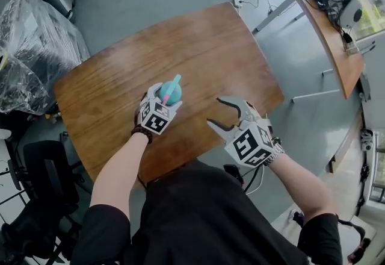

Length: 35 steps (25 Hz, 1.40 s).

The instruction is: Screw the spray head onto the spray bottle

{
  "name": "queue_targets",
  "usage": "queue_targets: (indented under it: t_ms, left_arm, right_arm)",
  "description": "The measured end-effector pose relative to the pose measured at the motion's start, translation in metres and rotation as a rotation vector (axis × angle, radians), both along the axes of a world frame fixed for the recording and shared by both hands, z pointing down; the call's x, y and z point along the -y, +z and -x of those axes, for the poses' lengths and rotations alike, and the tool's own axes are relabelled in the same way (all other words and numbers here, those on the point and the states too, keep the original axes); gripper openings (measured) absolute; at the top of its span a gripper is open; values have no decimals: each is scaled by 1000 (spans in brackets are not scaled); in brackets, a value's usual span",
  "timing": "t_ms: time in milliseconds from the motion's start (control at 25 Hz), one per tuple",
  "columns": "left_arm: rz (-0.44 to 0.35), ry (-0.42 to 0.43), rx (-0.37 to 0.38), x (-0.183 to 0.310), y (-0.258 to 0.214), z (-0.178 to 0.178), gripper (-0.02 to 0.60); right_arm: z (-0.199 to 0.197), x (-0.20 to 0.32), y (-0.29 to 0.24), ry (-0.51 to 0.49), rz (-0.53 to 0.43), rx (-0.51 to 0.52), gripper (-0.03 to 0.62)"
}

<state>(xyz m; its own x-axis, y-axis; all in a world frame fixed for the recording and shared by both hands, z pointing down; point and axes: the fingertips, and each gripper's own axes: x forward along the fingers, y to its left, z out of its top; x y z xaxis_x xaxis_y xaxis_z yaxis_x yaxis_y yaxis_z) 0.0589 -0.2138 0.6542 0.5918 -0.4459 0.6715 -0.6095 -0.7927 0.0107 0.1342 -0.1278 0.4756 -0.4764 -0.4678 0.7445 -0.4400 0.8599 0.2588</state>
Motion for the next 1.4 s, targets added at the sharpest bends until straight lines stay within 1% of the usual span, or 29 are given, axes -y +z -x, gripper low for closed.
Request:
queue_targets:
  t_ms: [200, 400, 440, 520, 600, 840, 1000, 1120, 1280, 1400]
  left_arm:
    - [8, -31, -24, 1, 3, -5, 424]
    - [6, -30, -21, 2, 2, -6, 433]
    - [7, -31, -21, 1, 2, -6, 437]
    - [7, -33, -21, 0, 0, -5, 469]
    - [3, -31, -15, -2, -4, -4, 477]
    - [-18, -28, 7, -12, -15, 16, 480]
    - [-39, -36, 2, -25, -29, 32, 476]
    - [-59, -38, -27, -37, -48, 40, 443]
    - [-88, -63, -99, -51, -81, 47, 358]
    - [-103, -93, -172, -60, -107, 45, 270]
  right_arm:
    - [-3, -4, 5, 41, 19, 45, 242]
    - [1, -10, 10, 54, 30, 70, 242]
    - [1, -11, 12, 56, 33, 74, 242]
    - [3, -14, 13, 56, 40, 82, 242]
    - [6, -16, 13, 56, 41, 92, 242]
    - [23, -19, 17, 62, 45, 134, 242]
    - [40, -16, 13, 80, 36, 187, 242]
    - [53, -12, 9, 118, 29, 244, 236]
    - [68, -7, 5, 176, 6, 318, 208]
    - [74, -6, 4, 224, -12, 364, 156]
